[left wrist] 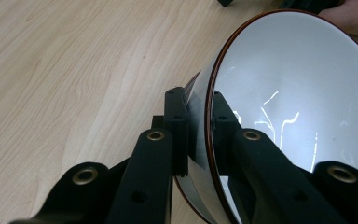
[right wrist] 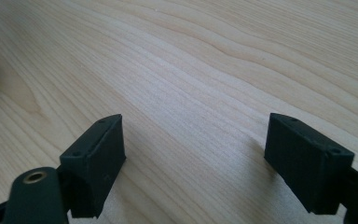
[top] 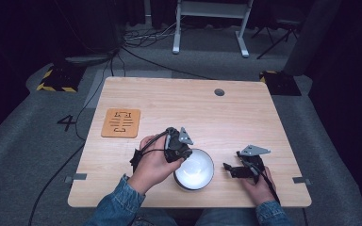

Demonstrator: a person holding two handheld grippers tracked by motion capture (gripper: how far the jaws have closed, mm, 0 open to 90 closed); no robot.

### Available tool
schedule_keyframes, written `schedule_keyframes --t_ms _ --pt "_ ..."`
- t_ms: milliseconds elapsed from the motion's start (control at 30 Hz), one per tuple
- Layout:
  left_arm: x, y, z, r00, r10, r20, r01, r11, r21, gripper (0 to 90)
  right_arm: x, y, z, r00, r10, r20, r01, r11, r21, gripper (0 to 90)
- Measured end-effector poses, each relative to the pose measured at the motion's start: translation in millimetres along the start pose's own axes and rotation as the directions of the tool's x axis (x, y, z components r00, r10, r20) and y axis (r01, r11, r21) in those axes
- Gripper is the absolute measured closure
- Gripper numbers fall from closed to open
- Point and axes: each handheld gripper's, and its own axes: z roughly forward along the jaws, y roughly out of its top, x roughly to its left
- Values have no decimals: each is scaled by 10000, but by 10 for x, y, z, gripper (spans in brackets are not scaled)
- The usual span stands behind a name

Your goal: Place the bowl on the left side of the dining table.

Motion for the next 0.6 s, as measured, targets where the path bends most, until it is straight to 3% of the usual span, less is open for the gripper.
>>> schedule_keyframes --t_ms 333,500,600 --pt "13 77 -188 9999 51 140 -46 9995 -315 818 1 0 0 10000 3 -2 -3 10000 -6 204" --pt "41 96 -274 9992 -185 345 197 9992 -360 818 5 1 1 10000 65 -4 -65 10000 -22 204" --pt "59 111 -315 9994 -266 209 274 9987 -433 816 1 1 4 10000 3 -4 -3 10000 -62 204"
